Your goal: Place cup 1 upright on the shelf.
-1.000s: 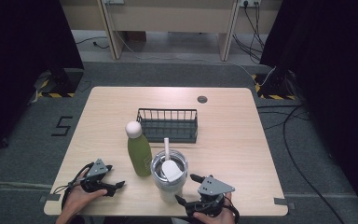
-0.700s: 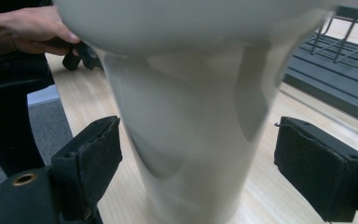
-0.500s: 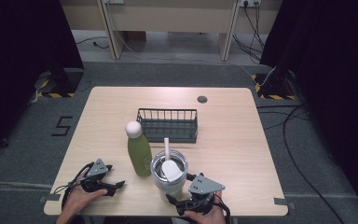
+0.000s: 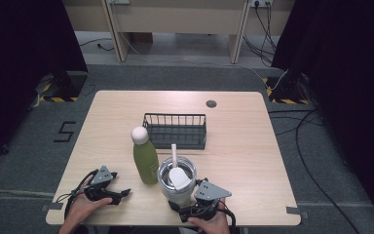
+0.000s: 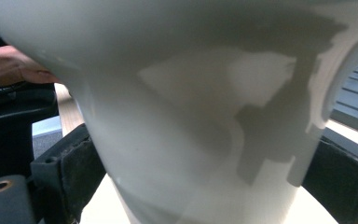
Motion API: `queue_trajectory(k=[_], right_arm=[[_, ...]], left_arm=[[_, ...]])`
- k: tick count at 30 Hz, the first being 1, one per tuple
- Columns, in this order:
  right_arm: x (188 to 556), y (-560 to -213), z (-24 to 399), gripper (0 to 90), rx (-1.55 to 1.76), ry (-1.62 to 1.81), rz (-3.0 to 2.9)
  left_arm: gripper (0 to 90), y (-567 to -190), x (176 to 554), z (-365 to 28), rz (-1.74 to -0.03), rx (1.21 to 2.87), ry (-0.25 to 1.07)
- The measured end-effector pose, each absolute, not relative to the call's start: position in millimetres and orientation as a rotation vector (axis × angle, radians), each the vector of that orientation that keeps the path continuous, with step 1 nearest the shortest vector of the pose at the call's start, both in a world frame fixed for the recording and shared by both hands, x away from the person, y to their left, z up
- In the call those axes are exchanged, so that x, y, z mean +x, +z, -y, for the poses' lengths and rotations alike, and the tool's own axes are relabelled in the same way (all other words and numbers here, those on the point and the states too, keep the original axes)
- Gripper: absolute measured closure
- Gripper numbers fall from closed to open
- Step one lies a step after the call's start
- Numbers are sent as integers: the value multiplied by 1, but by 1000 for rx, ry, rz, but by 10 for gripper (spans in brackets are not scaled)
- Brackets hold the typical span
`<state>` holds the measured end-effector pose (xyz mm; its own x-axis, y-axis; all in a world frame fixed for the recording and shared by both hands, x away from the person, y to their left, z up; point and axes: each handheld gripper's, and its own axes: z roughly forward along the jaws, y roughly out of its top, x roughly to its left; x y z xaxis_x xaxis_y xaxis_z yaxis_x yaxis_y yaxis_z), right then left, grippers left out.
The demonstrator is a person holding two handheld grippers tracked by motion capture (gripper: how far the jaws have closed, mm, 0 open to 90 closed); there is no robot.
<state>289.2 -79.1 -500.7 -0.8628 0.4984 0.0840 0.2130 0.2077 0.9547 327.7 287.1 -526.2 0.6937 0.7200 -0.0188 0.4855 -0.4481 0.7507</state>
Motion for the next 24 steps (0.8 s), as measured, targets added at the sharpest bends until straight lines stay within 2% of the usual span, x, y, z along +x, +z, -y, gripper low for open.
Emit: queue_trajectory(k=[24], right_arm=[[291, -503, 73, 105, 591, 1725, -2180]], left_arm=[[133, -526, 328, -287, -920, 2133, 393]])
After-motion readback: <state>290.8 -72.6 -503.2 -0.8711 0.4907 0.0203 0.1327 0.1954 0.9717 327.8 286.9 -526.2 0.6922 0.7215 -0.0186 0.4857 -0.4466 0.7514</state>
